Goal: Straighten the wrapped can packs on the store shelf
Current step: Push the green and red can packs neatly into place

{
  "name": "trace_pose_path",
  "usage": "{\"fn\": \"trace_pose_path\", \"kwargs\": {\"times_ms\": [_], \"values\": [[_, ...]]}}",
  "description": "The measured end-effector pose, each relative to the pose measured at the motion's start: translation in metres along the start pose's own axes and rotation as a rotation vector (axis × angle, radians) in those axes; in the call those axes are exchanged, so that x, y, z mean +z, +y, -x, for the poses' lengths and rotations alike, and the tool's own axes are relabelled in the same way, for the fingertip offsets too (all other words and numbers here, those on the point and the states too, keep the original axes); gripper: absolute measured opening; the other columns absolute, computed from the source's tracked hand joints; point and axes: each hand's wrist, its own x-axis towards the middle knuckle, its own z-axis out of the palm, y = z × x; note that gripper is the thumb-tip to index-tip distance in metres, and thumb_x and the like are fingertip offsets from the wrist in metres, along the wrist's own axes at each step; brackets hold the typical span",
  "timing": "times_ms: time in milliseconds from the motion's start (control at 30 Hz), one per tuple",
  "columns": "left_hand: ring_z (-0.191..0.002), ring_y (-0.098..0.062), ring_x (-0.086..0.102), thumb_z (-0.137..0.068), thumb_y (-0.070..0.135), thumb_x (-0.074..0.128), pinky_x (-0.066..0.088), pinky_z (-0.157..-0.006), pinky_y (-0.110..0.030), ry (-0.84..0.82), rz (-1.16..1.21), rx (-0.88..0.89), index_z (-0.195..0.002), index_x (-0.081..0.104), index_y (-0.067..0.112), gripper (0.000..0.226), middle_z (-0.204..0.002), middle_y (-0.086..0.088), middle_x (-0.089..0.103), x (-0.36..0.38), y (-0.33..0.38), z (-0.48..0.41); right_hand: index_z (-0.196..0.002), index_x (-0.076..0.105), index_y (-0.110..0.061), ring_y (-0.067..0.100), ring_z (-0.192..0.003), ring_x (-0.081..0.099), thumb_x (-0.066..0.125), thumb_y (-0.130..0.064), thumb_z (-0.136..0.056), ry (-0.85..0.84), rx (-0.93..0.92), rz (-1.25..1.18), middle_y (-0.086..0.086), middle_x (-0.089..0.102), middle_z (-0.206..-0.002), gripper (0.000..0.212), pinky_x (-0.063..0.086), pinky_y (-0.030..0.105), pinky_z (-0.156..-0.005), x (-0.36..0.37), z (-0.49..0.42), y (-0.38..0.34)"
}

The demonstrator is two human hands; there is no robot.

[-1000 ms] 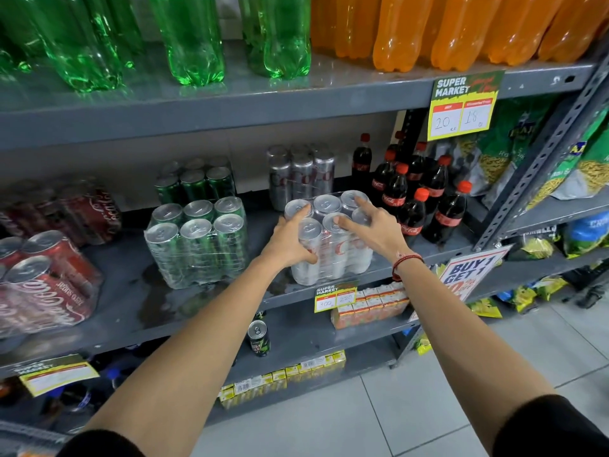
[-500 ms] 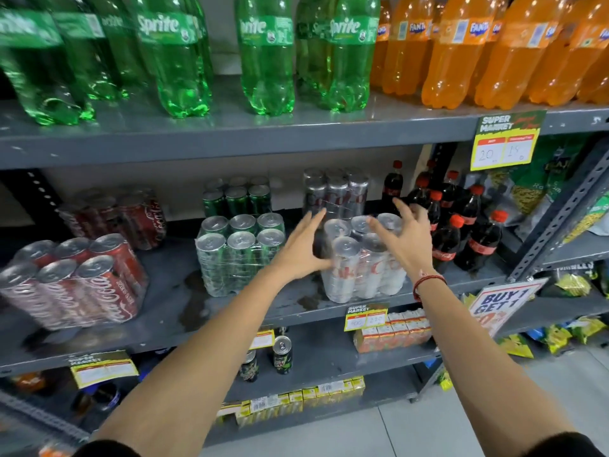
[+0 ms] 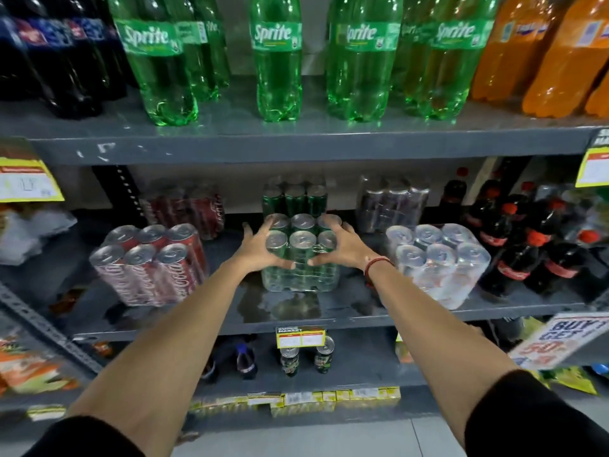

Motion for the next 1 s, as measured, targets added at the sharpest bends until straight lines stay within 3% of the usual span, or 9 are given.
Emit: {"fn": "trace_pose_path", "kwargs": {"times_ms": [100,167,367,533,1000], "values": [[-0.143,-0.029,0.022,-0.061,0.033,0.087,0.026,-0.113,-0.042,-0.021,0.138,0.006,-0.150,0.007,0.031,0.119,-0.157,-0.007,0.022,0.008,-0.007,0.001,-0.151,0.023,-0.028,0.032,-0.148,-0.001,0.085,-0.041,-0.064,0.035,0.030,0.007,0.010,0.017,-0.160,0.108,0.016,0.043,-0.117,0.009,-0.008,0.001],[-0.141,-0.028,0.029,-0.061,0.028,0.087,0.029,-0.111,-0.039,0.018,0.182,0.009,-0.149,0.009,0.031,0.118,-0.153,-0.007,0.033,0.013,-0.011,0.002,-0.149,0.027,-0.030,0.031,-0.148,0.006,0.085,-0.043,-0.061,0.075,0.042,0.008,0.008,0.025,-0.158,0.107,0.018,0.041,-0.117,0.011,-0.009,0.003],[-0.137,-0.033,0.031,-0.064,0.020,0.086,0.029,-0.108,-0.039,0.070,0.137,0.030,-0.149,0.010,0.034,0.115,-0.145,-0.012,0.043,0.018,-0.021,0.017,-0.146,0.033,-0.035,0.028,-0.146,0.018,0.087,-0.043,-0.059,0.094,0.035,0.001,0.012,0.027,-0.156,0.103,0.020,0.038,-0.117,0.011,0.003,0.004],[-0.124,-0.035,0.049,-0.064,0.022,0.085,0.041,-0.099,-0.040,0.102,0.079,0.042,-0.147,0.005,0.041,0.117,-0.135,-0.019,0.051,0.025,-0.028,0.038,-0.146,0.032,-0.035,0.026,-0.147,0.015,0.086,-0.040,-0.062,0.057,-0.001,0.023,0.011,0.028,-0.155,0.100,0.018,0.041,-0.119,0.011,0.022,0.003],[-0.122,-0.038,0.048,-0.073,0.021,0.079,0.039,-0.098,-0.045,0.163,-0.016,0.073,-0.149,0.005,0.034,0.107,-0.129,-0.022,0.054,0.033,-0.026,0.074,-0.146,0.032,-0.039,0.031,-0.143,0.026,0.087,-0.043,-0.058,0.038,0.017,0.029,0.011,0.025,-0.156,0.103,0.024,0.045,-0.117,0.017,0.045,0.004]]}}
